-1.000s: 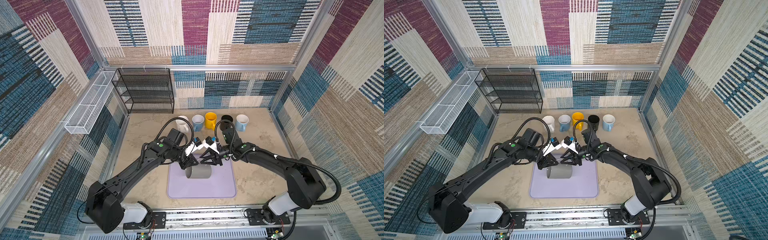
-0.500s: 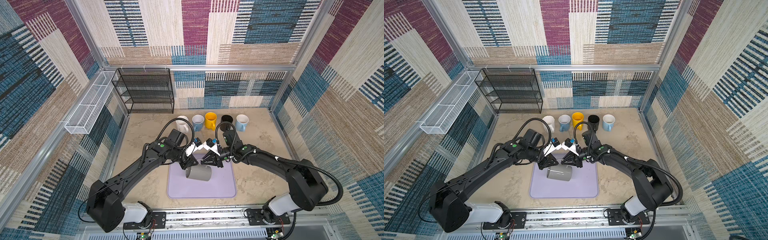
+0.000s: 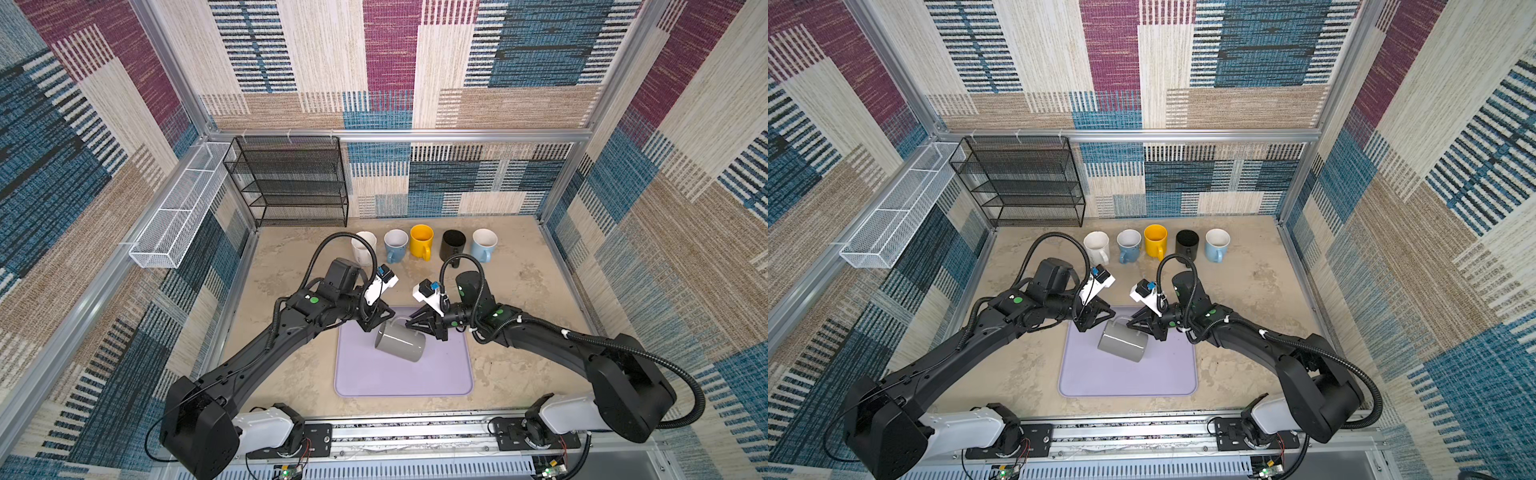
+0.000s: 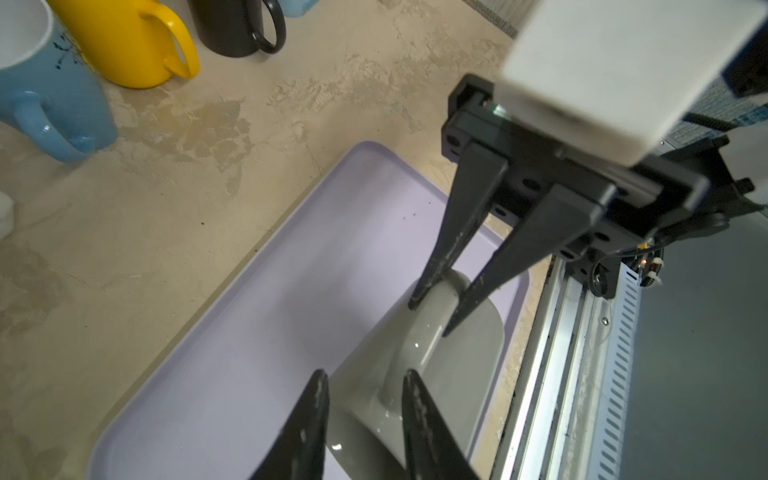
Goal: Turn the mug right side up
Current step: Pass the mug.
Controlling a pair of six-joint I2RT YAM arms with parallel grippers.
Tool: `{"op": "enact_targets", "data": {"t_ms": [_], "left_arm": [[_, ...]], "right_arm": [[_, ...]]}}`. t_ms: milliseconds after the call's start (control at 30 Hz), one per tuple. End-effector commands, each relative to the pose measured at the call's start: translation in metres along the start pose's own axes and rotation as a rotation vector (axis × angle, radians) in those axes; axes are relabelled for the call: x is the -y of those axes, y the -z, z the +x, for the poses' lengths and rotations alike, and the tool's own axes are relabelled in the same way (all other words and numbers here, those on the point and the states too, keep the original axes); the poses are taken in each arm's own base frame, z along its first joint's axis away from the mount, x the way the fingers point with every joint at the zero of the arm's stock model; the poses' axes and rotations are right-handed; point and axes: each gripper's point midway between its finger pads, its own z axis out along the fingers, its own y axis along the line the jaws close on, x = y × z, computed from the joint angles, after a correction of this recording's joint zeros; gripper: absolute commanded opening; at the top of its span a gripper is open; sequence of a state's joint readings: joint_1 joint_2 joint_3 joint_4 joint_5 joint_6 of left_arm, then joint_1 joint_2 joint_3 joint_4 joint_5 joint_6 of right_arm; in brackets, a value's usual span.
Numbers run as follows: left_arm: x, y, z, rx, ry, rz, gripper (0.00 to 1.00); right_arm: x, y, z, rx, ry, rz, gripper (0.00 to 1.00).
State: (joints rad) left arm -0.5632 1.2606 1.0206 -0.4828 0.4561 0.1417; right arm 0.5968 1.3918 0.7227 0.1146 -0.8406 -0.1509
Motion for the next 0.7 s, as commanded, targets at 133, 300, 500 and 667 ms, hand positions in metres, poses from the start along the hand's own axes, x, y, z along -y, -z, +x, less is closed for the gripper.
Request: {"op": "enact_targets", "data": {"t_ms": [133, 300, 500, 667], "left_arm": [[-0.020, 0.005, -0.012, 0.065, 0.063, -0.103, 0.31], [-0.052, 0.014, 0.001, 0.048, 0.188, -0.252, 0.31], [-0.068, 0.028, 0.015, 0.044, 0.340, -0.310, 0.30], [-0.083, 0.040, 0.027, 0.042, 0.473, -0.365, 0.27]], "right_arm": [[0.005, 0.003, -0.030, 0.132, 0.036, 0.074, 0.00], [0.011, 0.009, -0.039, 0.210, 0.030, 0.139, 0.00], [0.015, 0.024, -0.054, 0.325, 0.050, 0.217, 0.00], [0.021, 0.034, -0.067, 0.401, 0.067, 0.286, 0.00]]}}
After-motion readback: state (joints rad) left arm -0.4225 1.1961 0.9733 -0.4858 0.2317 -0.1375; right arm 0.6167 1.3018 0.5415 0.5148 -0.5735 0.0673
